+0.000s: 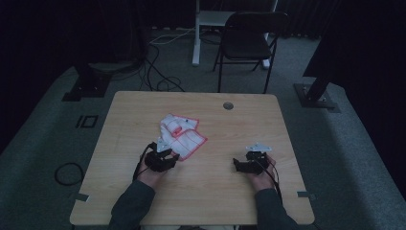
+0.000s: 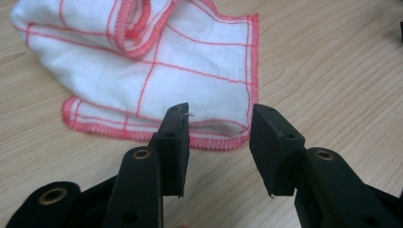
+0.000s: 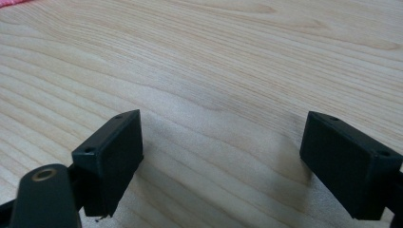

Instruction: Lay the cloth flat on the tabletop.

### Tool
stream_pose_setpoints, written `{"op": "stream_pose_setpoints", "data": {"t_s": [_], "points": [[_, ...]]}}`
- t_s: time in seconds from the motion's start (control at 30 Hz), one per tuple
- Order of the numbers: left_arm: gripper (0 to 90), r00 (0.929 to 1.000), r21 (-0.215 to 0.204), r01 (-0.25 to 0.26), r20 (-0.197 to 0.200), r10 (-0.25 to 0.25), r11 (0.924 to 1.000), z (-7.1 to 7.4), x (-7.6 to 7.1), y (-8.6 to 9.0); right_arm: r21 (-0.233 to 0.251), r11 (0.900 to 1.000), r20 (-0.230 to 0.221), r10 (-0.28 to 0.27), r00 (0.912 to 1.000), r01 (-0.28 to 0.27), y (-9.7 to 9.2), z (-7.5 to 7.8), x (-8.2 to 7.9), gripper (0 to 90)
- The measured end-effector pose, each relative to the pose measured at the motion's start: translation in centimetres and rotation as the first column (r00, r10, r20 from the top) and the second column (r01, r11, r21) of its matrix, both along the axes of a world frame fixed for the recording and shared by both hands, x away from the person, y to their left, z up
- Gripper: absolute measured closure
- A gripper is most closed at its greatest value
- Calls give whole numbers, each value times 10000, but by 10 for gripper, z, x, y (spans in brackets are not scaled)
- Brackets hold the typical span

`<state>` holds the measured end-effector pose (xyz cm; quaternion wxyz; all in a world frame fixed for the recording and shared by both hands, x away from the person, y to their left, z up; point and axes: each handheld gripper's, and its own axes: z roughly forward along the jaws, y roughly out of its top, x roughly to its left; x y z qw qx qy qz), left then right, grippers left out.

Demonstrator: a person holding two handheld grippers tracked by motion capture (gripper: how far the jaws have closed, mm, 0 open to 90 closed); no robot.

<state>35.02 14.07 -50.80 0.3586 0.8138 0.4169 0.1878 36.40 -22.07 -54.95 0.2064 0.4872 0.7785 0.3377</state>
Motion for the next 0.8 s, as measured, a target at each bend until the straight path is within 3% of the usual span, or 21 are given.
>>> {"op": "stream_pose_setpoints", "data": {"t_s": [0.27, 0.73, 0.8], "points": [[592, 9999, 196, 122, -45, -122, 9997, -5, 8, -12, 6, 10000, -9, -4, 10000, 4, 0, 0, 0, 142], [567, 9998, 688, -99, -184, 112, 9976, -20, 22, -29, 6, 10000, -6, 0, 10000, 0, 0, 0, 0, 142], [604, 9996, 839, -133, -245, 154, 9964, -22, 24, -29, 6, 10000, -7, -3, 10000, 3, 0, 0, 0, 142]]}}
